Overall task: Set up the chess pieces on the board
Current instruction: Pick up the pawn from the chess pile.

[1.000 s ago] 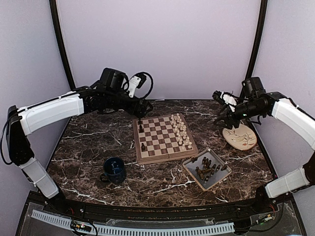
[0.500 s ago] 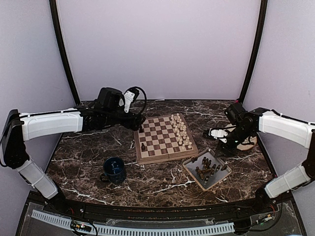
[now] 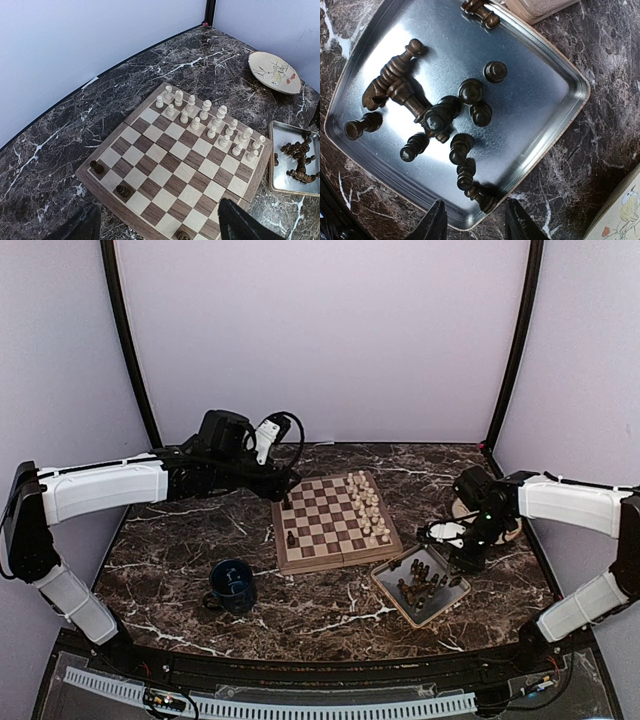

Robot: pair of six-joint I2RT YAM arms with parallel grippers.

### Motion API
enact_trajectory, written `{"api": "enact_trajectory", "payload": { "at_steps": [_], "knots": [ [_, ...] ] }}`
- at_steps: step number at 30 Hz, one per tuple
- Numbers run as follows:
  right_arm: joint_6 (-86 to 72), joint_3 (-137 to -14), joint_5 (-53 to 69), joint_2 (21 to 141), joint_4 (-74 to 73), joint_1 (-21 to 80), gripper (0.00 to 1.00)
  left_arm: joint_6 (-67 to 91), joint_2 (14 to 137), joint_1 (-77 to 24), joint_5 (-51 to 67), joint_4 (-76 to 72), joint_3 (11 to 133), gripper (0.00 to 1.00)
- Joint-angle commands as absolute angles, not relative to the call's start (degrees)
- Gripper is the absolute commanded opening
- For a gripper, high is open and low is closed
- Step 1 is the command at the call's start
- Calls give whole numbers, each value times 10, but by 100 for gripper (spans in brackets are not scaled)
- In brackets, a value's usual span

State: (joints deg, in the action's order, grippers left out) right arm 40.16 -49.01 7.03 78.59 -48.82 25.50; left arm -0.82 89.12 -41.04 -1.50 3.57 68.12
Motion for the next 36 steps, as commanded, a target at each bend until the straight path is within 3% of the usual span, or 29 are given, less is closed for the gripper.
{"api": "enact_trajectory", "payload": {
  "at_steps": [1, 9, 25, 36],
  "knots": [
    [395, -484, 83, 811, -475, 258, 41, -8, 884, -413, -3, 52, 695, 84],
    [390, -479, 92, 842, -450, 258, 38, -7, 885, -413, -6, 53, 696, 84],
    [394, -492, 121, 865, -482, 257, 0, -7, 897, -413, 5, 66, 705, 84],
    [409, -537, 150, 845, -571, 257, 0, -6, 904, -414, 20, 79, 714, 83]
  ]
}}
